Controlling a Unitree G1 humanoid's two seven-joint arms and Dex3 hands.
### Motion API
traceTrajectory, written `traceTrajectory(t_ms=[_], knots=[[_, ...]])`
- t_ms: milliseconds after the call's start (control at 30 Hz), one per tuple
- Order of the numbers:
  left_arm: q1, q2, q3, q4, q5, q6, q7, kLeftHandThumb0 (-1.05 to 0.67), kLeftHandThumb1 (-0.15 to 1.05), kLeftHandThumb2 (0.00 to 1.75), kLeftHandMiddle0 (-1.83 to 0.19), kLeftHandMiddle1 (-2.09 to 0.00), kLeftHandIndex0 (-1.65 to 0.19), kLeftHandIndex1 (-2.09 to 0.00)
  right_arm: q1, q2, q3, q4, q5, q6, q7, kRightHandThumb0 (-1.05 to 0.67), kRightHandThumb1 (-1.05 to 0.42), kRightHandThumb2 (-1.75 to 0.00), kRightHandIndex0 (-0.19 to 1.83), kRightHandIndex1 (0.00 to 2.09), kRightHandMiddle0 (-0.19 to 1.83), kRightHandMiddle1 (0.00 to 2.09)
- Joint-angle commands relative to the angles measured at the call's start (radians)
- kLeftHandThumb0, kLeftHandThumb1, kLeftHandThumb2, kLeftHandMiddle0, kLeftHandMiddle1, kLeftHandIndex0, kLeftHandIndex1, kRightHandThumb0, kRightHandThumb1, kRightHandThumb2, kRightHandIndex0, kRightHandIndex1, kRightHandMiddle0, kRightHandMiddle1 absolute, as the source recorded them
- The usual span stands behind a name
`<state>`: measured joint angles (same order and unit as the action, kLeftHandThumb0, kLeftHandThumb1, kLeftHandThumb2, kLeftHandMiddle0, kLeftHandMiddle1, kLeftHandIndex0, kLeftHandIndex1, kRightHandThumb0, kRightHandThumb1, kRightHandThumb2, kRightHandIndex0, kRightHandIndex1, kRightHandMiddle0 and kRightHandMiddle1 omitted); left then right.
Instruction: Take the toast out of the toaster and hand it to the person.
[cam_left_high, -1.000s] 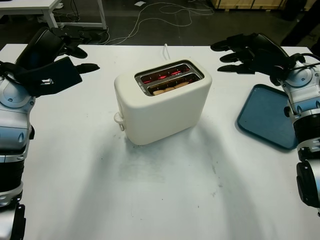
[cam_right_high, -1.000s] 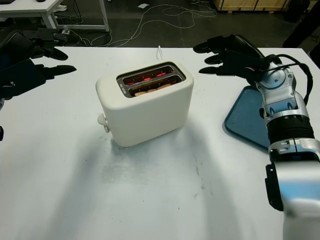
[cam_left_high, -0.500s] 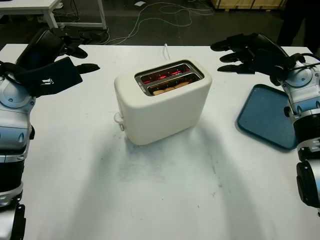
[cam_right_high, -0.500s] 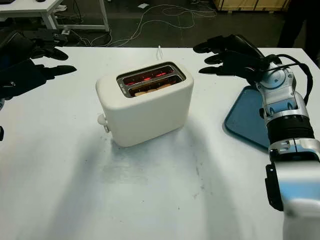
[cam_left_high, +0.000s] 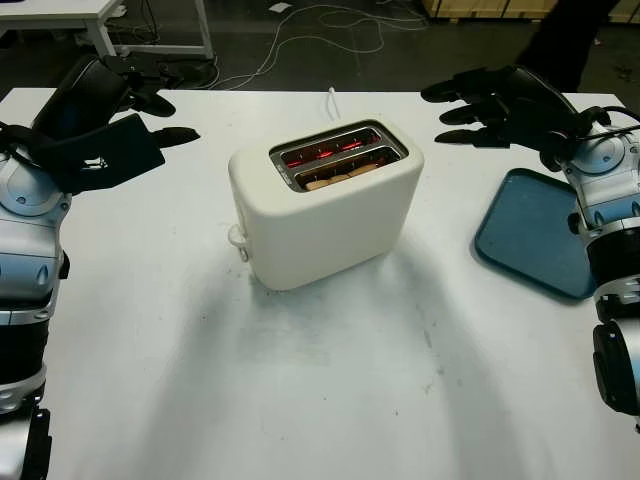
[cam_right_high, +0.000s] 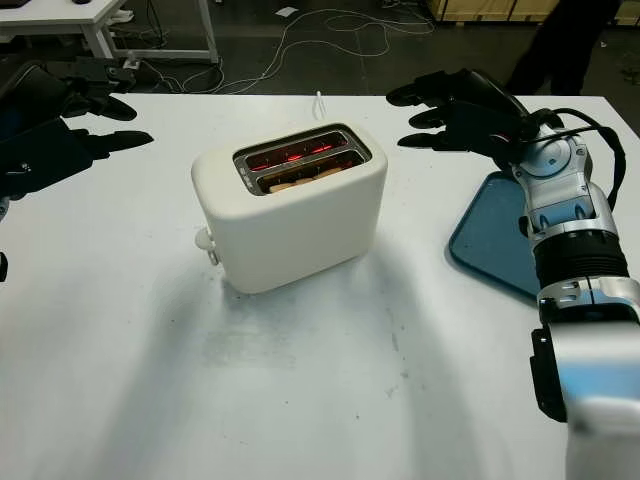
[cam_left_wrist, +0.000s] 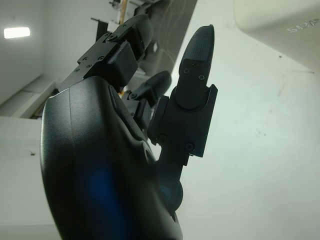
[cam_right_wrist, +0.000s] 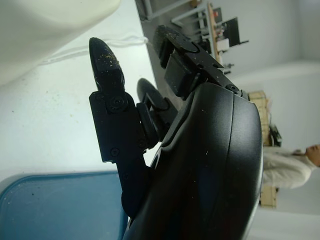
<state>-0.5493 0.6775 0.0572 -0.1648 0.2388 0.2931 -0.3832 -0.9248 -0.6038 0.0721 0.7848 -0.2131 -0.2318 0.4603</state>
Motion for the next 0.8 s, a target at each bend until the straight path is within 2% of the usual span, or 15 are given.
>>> traceTrajectory(t_ms=[0,767], knots=[[-0.01,-0.005,-0.002,-0.001,-0.005,-0.006,-0.004,-0.38,0.87,0.0,-0.49,-0.69,-0.64,-0.13,-0.008,0.001,-0.003,-0.002,0.006,-0.008,0.0,-0.46,-0.87,0.0,0.75,0.0,0.68,0.0],[-0.006,0.001,-0.006,-0.006,0.002,-0.002,-0.005,-0.41,0.87,0.0,-0.49,-0.71,-0.65,-0.12,-0.007,0.003,-0.002,-0.002,0.006,-0.01,-0.001,-0.47,-0.88,0.0,0.75,0.01,0.69,0.0]])
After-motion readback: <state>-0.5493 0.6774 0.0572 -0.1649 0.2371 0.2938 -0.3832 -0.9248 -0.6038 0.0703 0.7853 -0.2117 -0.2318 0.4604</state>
